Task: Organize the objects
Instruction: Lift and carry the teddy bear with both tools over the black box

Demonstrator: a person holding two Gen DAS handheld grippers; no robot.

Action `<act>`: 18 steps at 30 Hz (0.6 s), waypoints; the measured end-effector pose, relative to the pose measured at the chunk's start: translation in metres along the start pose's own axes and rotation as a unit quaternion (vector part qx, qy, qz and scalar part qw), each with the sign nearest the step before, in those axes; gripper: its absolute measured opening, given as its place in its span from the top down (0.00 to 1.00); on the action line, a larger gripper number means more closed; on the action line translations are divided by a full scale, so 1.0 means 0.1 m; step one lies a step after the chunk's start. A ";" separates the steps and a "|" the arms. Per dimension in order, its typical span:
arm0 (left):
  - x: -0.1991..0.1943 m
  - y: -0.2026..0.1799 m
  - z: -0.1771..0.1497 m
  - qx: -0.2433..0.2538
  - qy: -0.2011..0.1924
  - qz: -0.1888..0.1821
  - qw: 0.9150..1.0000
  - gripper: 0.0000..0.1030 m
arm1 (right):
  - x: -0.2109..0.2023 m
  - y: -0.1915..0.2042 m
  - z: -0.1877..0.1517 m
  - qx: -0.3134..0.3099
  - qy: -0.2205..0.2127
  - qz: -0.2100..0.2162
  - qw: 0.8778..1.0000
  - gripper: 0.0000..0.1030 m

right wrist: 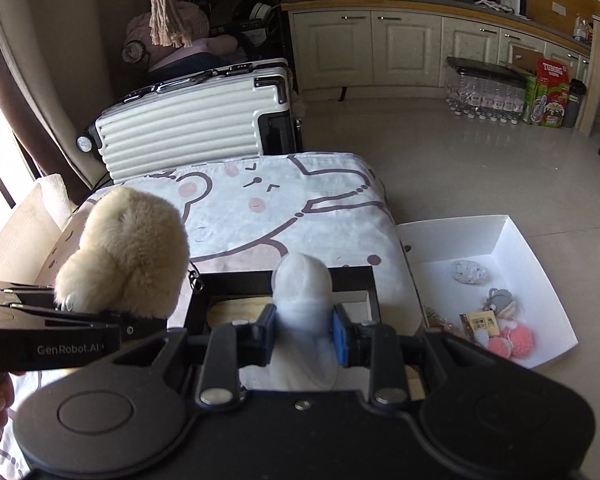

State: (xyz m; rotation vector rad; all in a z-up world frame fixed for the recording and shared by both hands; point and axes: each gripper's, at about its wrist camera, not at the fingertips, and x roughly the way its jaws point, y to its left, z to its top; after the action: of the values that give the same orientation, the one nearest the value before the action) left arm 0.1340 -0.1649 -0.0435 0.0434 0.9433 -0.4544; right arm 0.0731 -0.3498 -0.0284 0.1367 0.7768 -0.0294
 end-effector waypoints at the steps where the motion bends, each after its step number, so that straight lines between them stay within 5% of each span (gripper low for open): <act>1: 0.02 -0.04 -0.01 0.006 0.004 -0.007 1.000 0.57 | 0.00 -0.03 -0.01 0.003 0.000 -0.002 1.000 0.71; 18: 0.59 -0.51 -0.10 0.036 0.106 -0.131 0.985 0.57 | 0.00 -0.48 -0.08 0.044 -0.002 -0.042 0.998 0.71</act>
State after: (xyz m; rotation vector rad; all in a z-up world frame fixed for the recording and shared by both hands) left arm 0.1355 -0.2298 -0.0879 0.0340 1.1472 -0.7383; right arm 0.0636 -0.3964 -0.0394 0.1865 0.7766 -0.1438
